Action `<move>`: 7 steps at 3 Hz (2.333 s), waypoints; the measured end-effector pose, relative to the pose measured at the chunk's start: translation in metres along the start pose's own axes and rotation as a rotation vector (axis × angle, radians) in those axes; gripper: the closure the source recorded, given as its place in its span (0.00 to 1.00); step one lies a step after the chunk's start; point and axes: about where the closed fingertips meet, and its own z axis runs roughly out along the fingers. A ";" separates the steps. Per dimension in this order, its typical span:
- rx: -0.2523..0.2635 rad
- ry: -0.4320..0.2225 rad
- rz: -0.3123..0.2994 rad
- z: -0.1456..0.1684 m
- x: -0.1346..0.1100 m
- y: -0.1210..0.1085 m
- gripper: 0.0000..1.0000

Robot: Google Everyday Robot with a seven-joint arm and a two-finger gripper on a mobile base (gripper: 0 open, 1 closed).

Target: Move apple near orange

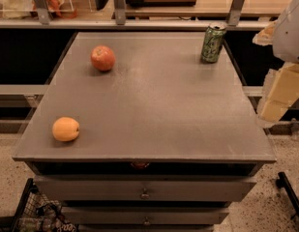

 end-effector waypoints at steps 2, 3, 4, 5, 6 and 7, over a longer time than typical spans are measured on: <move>0.013 -0.008 0.015 0.005 -0.005 -0.007 0.00; 0.059 -0.029 0.060 0.005 -0.006 -0.016 0.00; 0.124 -0.083 0.053 0.017 -0.028 -0.059 0.00; 0.142 -0.172 0.016 0.035 -0.062 -0.102 0.00; 0.097 -0.315 -0.035 0.065 -0.113 -0.142 0.00; 0.096 -0.313 -0.036 0.065 -0.113 -0.141 0.00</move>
Offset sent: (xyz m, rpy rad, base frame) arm 0.0207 0.0072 -0.0094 0.0212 -0.0056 -0.0310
